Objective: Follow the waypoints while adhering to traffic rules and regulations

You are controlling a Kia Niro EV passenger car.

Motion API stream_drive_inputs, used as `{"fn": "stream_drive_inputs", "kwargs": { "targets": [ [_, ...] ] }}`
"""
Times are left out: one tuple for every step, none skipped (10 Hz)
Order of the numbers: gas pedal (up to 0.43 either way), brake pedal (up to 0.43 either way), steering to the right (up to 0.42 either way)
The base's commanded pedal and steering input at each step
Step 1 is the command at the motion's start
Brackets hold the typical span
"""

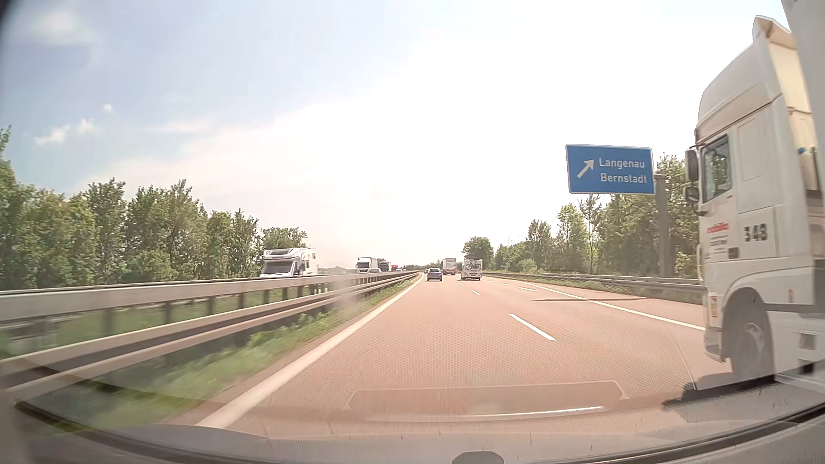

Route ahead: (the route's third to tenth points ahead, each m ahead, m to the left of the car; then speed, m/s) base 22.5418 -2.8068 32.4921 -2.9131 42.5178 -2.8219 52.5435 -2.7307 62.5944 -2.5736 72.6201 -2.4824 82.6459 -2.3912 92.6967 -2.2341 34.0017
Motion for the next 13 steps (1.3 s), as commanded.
{"fn": "stream_drive_inputs", "kwargs": {
  "targets": [
    [0.209, 0.0, -0.003],
    [0.209, 0.0, -0.003],
    [0.228, 0.0, -0.003],
    [0.248, 0.0, -0.003],
    [0.26, 0.0, -0.003],
    [0.26, 0.0, -0.003],
    [0.26, 0.0, -0.003],
    [0.26, 0.0, -0.002],
    [0.26, 0.0, -0.003],
    [0.26, 0.0, -0.003],
    [0.268, 0.0, -0.003],
    [0.287, 0.0, -0.003],
    [0.287, 0.0, -0.003]
  ]
}}
